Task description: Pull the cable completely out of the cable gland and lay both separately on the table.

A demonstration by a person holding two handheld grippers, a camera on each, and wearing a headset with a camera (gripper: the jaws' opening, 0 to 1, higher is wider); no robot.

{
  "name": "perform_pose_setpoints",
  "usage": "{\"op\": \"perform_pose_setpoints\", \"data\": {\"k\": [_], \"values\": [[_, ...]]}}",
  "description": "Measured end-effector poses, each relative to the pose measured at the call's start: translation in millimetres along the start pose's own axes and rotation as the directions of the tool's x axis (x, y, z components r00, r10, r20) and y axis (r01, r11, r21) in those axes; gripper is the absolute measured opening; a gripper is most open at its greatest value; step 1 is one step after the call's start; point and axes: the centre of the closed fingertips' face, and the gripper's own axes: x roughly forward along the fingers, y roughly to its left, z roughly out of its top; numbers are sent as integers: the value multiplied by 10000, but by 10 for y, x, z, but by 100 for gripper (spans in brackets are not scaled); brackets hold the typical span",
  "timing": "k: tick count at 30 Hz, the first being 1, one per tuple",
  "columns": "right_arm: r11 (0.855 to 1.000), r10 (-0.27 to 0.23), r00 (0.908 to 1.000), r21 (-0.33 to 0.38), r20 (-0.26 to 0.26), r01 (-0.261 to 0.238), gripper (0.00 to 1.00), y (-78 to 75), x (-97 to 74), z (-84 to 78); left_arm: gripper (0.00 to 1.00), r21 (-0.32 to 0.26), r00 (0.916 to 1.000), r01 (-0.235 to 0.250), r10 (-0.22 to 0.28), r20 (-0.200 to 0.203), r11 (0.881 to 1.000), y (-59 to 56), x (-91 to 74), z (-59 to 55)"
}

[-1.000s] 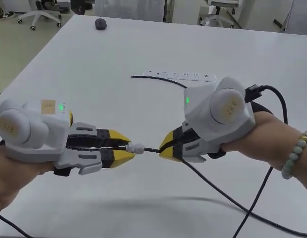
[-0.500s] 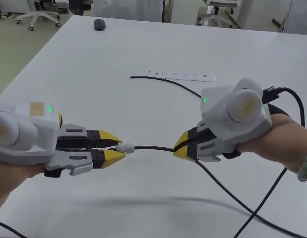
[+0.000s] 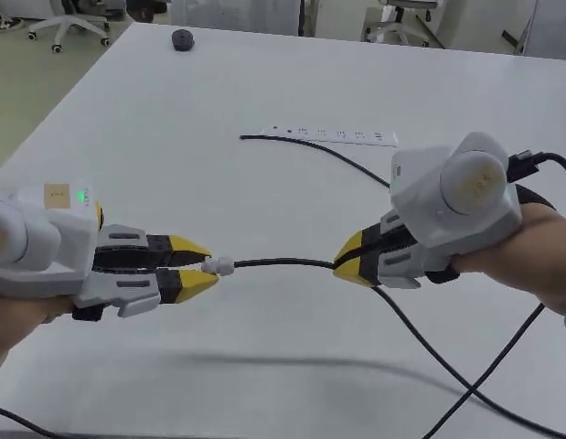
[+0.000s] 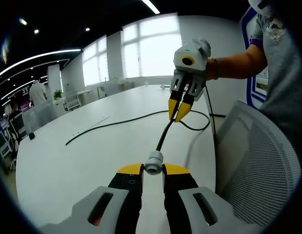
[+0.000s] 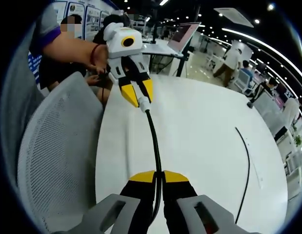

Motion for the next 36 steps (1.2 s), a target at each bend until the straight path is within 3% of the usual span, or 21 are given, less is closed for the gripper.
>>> {"op": "perform_pose_setpoints", "data": {"k": [10,23,29,36], "values": [[10000,-50,9998,45,-172,51,0,-24,-2,-62,16,-225,9996,-10,16,298,9997,27,-30,65],[9980,-525,9978,328,-396,538,0,-141,-27,-166,16,-319,9998,-188,190,35,9993,67,-74,-42],[9935,-930,9956,646,-110,935,0,-263,44,-36,16,-295,10000,-78,78,-12,9995,39,-18,-51],[9941,-833,9963,721,207,816,0,-320,305,207,16,-387,9999,56,-62,-154,9992,30,13,-150]]}}
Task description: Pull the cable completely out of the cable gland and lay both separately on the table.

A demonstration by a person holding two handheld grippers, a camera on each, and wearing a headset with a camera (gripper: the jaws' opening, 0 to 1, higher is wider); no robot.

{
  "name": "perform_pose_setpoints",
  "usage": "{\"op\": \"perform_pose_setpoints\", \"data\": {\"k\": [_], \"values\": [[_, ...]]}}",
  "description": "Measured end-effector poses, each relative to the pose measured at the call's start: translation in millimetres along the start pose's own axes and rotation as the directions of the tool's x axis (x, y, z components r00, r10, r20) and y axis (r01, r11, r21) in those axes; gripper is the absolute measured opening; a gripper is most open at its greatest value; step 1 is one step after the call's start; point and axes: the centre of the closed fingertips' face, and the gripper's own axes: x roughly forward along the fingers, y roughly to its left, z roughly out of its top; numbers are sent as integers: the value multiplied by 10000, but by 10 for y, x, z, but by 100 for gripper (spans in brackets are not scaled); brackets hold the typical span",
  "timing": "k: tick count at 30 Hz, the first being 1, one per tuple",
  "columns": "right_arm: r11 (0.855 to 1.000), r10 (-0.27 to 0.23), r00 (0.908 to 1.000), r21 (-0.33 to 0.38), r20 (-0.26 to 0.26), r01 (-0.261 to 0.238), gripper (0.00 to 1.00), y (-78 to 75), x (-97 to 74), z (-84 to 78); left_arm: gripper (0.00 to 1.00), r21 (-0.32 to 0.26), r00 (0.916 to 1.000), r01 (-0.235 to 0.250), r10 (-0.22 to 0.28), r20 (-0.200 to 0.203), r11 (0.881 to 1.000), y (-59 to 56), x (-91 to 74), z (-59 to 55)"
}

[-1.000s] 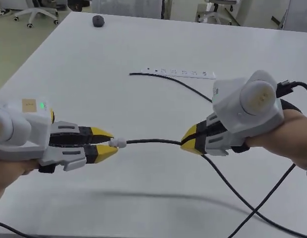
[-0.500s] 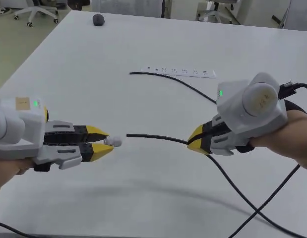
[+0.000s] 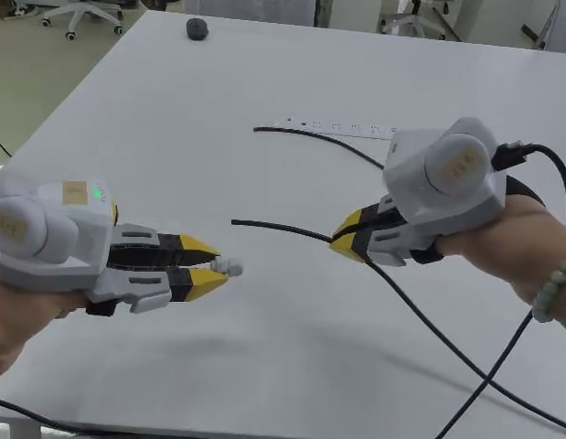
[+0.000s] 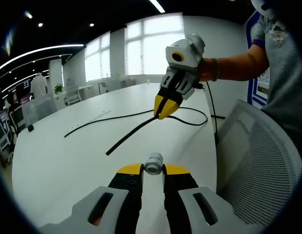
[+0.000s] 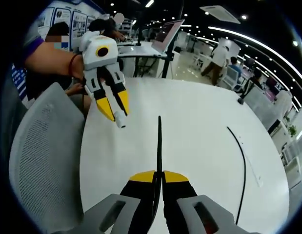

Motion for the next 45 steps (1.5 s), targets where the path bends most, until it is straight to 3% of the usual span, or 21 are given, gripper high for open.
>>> {"op": "perform_pose_setpoints", "data": {"k": [5,8,10,21,32,40,45], "values": [[9999,76,9998,-92,208,-74,0,-67,214,188,16,-107,10000,-42,41,-65,9999,81,-4,-89],[9998,-50,9996,-175,262,55,0,-159,364,246,16,-236,9998,89,-84,198,9997,102,-3,-104],[10000,-42,9995,-87,315,45,0,-197,482,278,16,-248,9998,101,-97,152,9996,129,1,-162],[9997,56,9993,247,378,-65,0,-184,1164,216,16,-753,9967,772,-750,320,9942,78,89,-445],[9980,126,9983,609,575,-161,0,-229,1471,155,16,-1102,9958,874,-837,379,9901,141,179,-604],[9988,73,9983,485,570,-101,0,-218,1572,68,16,-1231,9950,962,-920,389,9877,136,235,-684],[9976,103,9965,670,827,-158,0,-211,1585,53,16,-1307,9948,997,-963,317,9864,136,259,-751]]}}
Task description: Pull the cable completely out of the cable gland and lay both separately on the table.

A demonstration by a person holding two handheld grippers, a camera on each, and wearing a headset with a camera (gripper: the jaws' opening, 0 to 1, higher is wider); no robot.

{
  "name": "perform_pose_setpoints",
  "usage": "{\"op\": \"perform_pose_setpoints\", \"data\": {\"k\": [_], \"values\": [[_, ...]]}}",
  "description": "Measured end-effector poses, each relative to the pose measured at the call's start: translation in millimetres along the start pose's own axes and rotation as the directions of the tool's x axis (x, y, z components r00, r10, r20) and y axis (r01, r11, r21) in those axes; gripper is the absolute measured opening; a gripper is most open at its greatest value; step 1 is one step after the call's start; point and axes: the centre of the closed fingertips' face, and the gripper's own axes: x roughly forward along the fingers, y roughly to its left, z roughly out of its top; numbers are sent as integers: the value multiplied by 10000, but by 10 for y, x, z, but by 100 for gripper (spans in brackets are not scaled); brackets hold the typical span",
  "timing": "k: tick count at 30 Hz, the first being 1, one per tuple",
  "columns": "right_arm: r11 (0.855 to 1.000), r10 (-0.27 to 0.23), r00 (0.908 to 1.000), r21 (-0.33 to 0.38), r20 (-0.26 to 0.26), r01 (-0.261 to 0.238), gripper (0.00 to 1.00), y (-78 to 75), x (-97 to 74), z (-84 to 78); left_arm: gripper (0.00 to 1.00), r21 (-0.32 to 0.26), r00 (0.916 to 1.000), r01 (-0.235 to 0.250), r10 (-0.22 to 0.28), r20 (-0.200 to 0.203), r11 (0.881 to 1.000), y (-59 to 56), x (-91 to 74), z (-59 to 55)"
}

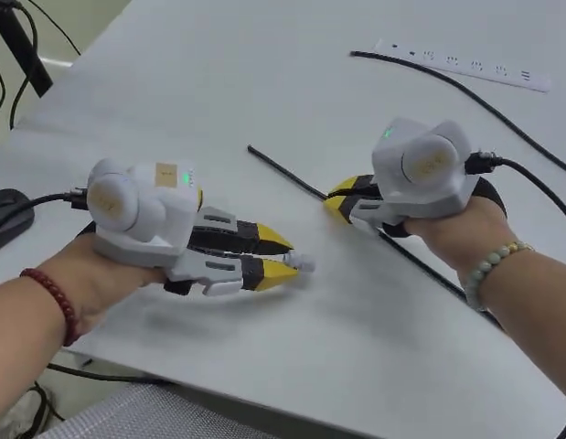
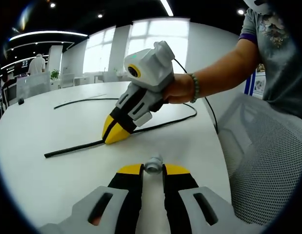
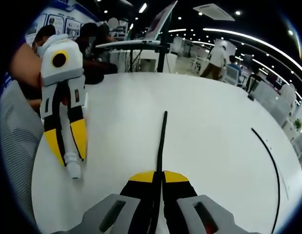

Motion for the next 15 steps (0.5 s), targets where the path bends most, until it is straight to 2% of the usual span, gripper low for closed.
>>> {"op": "perform_pose_setpoints", "data": {"k": [10,15], "values": [[9999,-54,9995,117,305,50,0,11,0,8,16,-240,9998,-152,148,-164,9996,39,30,-129],[9998,-103,9991,150,416,96,0,10,-2,8,16,-330,9998,-192,192,2,9993,36,25,-129]]}}
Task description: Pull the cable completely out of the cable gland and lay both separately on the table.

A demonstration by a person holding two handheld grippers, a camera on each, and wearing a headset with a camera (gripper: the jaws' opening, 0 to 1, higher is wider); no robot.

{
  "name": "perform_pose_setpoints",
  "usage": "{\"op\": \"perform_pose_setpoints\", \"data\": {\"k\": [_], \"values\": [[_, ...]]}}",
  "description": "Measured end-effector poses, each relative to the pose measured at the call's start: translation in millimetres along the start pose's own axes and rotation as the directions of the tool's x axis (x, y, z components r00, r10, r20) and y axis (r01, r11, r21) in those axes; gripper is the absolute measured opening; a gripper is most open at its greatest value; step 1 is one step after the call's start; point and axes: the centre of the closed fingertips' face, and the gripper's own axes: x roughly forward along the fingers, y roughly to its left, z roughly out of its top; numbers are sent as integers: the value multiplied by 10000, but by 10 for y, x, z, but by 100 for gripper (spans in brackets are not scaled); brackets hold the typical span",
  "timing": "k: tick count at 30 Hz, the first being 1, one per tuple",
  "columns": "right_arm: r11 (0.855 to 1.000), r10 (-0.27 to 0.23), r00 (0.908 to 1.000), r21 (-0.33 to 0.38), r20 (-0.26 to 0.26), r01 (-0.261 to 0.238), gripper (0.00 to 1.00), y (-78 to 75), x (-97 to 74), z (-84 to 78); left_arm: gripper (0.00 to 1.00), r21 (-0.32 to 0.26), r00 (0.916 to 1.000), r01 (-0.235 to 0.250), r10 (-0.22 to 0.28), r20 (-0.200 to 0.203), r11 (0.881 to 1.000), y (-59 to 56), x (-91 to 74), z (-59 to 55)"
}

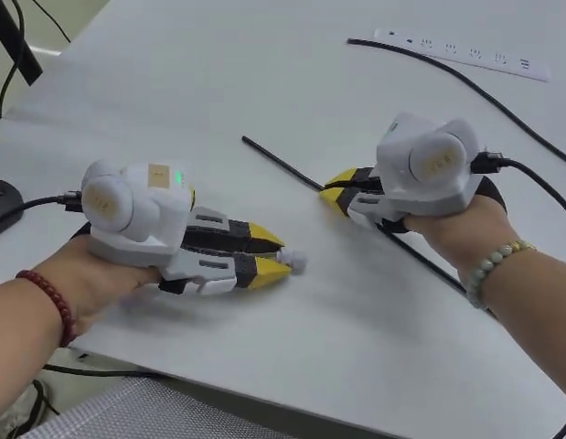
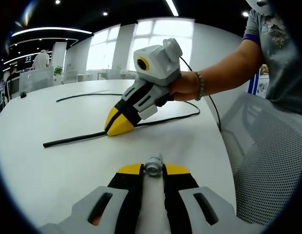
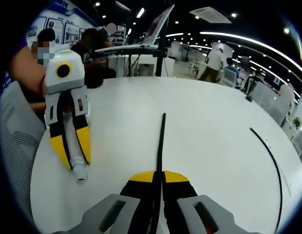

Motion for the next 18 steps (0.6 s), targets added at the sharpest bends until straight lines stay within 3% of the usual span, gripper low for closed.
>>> {"op": "perform_pose_setpoints", "data": {"k": [5,7,8,18], "values": [[9999,-32,9999,108,124,30,0,-1,2,-1,17,-231,9994,-175,182,303,9996,25,0,3],[9999,-24,9999,133,160,22,0,3,-1,-3,17,-151,9992,-359,361,154,9992,46,-20,-44],[9999,-33,9998,145,189,31,0,1,-2,-3,17,-360,9986,-393,405,326,9986,50,-21,-20],[9972,-94,9992,750,378,65,7,-55,-10,-16,23,-608,9956,-756,787,509,9953,105,-31,8]]}}
